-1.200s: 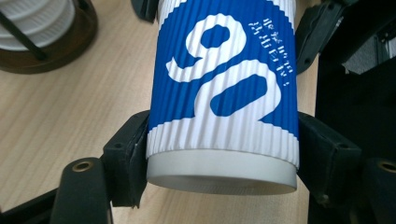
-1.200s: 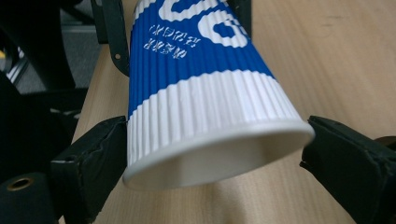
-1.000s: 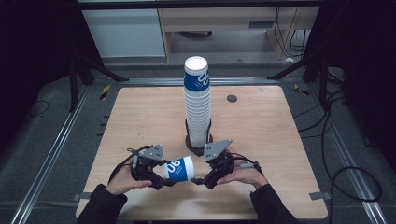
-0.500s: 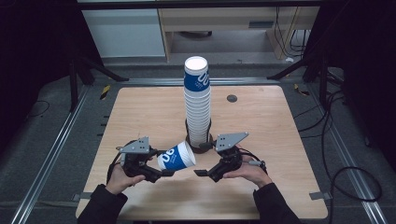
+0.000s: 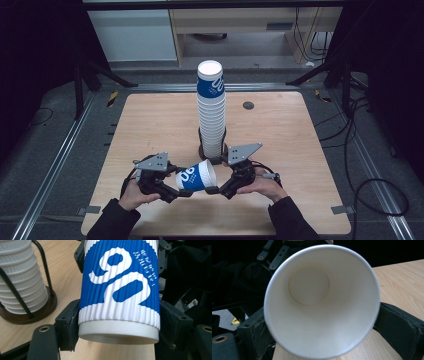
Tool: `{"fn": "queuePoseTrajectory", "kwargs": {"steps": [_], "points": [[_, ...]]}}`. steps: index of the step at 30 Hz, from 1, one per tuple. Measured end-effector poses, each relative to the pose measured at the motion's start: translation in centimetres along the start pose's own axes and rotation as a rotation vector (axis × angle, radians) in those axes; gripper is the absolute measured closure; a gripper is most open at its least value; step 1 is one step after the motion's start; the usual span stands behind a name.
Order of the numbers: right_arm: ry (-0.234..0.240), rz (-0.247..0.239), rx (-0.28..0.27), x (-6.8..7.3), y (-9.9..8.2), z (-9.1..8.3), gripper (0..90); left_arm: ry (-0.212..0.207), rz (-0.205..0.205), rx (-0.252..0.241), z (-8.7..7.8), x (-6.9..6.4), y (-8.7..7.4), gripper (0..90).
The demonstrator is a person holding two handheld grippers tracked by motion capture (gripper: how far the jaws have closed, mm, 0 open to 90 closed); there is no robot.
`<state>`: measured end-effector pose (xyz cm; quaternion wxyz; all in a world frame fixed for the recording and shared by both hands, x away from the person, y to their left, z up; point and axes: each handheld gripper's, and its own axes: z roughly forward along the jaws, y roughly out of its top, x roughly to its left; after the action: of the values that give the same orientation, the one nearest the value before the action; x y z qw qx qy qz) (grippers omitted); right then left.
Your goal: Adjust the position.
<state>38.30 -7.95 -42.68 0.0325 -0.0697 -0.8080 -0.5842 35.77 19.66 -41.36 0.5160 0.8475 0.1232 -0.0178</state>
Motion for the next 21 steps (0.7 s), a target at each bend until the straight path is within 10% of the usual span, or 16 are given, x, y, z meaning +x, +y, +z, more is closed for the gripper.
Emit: {"fn": "queuePoseTrajectory", "kwargs": {"steps": [21], "points": [[0.057,0.013,0.015,0.19,-0.12,0.49,16.3,-0.029,-0.004,0.039,0.75,0.03,-0.20,27.1]]}}
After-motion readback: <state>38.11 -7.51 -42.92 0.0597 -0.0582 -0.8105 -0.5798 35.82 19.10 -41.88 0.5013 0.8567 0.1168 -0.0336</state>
